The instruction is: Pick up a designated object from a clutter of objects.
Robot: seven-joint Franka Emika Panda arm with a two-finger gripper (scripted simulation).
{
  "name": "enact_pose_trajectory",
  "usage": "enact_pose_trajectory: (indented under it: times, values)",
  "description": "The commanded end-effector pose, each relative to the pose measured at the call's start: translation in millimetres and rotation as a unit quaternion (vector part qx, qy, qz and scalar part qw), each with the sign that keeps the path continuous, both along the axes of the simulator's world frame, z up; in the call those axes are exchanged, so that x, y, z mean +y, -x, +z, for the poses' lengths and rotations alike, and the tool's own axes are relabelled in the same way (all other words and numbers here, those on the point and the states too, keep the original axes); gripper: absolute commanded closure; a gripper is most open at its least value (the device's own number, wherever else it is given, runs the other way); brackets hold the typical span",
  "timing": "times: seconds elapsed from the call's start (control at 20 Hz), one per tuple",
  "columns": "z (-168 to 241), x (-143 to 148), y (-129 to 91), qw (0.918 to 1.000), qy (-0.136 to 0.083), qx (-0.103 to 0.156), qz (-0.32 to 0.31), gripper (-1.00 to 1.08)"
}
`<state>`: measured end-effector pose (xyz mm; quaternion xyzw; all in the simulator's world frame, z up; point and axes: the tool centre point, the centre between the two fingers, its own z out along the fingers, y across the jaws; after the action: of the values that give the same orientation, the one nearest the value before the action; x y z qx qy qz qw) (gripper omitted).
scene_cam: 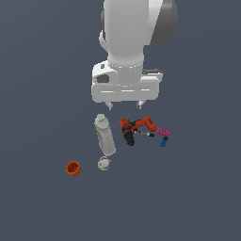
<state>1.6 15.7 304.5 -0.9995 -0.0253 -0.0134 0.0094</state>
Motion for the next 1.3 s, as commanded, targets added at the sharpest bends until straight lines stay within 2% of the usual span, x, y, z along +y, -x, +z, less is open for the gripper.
enact_pose_trajectory:
  times: [0.0, 0.35, 0.65, 0.95, 1.25]
  values:
    - [-10, 4, 0, 0.9997, 0.004, 0.001, 0.022, -0.92]
    - [-53, 20, 1, 0.9929, 0.016, 0.003, 0.118, -0.92]
    - [-99, 40, 8, 0.9737, 0.026, 0.005, 0.226, -0.92]
    - [-144, 61, 20, 0.9419, 0.030, 0.008, 0.335, -0.92]
    - [-186, 83, 38, 0.8976, 0.029, 0.009, 0.440, -0.92]
